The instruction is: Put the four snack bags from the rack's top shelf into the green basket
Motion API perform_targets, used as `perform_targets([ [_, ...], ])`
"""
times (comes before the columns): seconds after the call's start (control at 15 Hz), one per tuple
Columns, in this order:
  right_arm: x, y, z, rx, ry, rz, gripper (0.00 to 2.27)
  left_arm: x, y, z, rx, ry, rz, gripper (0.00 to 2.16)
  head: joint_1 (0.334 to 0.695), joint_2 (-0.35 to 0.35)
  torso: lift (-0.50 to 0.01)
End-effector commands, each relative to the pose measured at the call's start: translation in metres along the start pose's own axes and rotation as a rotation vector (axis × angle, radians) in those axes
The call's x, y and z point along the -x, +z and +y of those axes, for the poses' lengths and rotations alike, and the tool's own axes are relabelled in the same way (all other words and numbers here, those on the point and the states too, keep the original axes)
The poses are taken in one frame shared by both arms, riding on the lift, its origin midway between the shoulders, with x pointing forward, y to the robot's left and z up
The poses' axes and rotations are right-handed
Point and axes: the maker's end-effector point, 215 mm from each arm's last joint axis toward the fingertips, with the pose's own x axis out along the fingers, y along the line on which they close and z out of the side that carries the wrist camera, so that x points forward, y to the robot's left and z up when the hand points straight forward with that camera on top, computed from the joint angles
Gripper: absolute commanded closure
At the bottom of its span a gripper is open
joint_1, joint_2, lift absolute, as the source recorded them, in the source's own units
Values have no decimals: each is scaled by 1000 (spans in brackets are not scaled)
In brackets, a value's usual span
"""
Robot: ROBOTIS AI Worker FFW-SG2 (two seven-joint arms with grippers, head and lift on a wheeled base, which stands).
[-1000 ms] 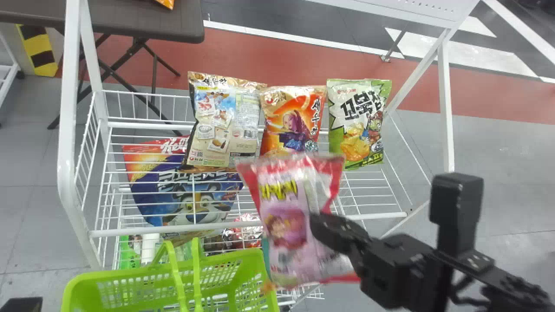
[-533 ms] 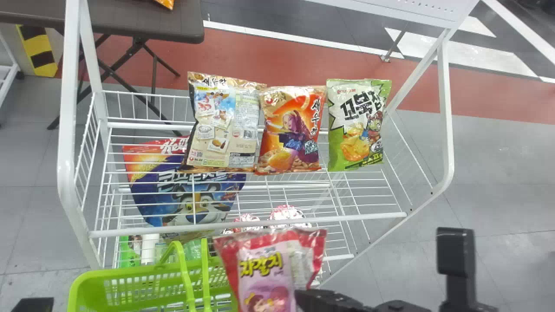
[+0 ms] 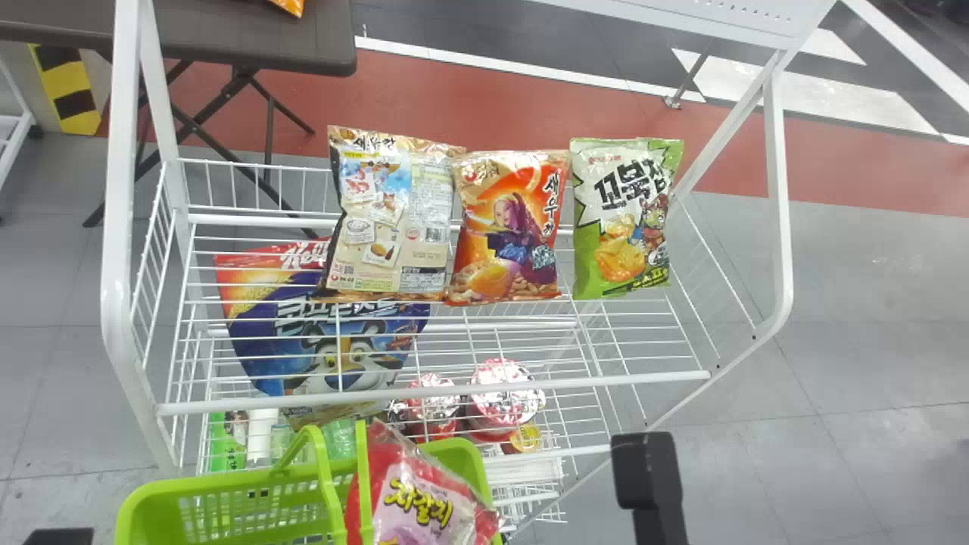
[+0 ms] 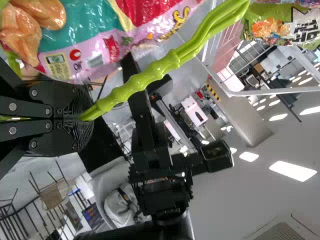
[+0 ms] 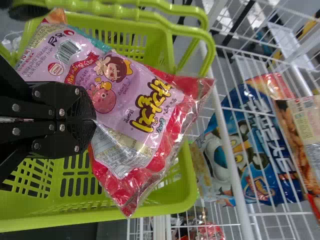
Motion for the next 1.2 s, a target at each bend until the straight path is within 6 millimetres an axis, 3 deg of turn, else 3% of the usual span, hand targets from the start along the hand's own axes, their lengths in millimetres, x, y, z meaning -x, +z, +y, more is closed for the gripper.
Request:
perform_targets([
  [0.0,-15,-24,-23,53,-101,94,2189,-1,-1,-1,-2,1,5,1899,695,-350,0],
  [0.2,-29,-38,-36,71,-138,150,2189,-3,-3,0,2,9,13,1895,695,-350,0],
  [0.33,-36,-41,-24,75,-100,153,2175,-7,-5,-1,2,7,21,1899,695,-350,0],
  [0.6,-51,-24,12,125,-11,88,2162,-10,-8,-2,4,6,30,1899,695,-350,0],
  [0.67,-57,-12,17,144,3,41,1875,-10,-8,-2,4,5,30,1899,695,-350,0],
  [0.73,-58,-3,15,152,-4,11,1069,-10,-9,-2,5,5,31,1899,695,-350,0],
  [0.8,-57,2,11,164,-18,-5,-1,-10,-8,-2,4,6,31,1895,695,-350,0],
  [1.0,-50,23,-5,194,-65,-78,36,-9,-8,0,4,8,32,1895,695,-350,0],
  [1.13,-40,66,-4,225,-55,-230,63,-9,-7,0,1,7,31,1899,695,-350,0],
])
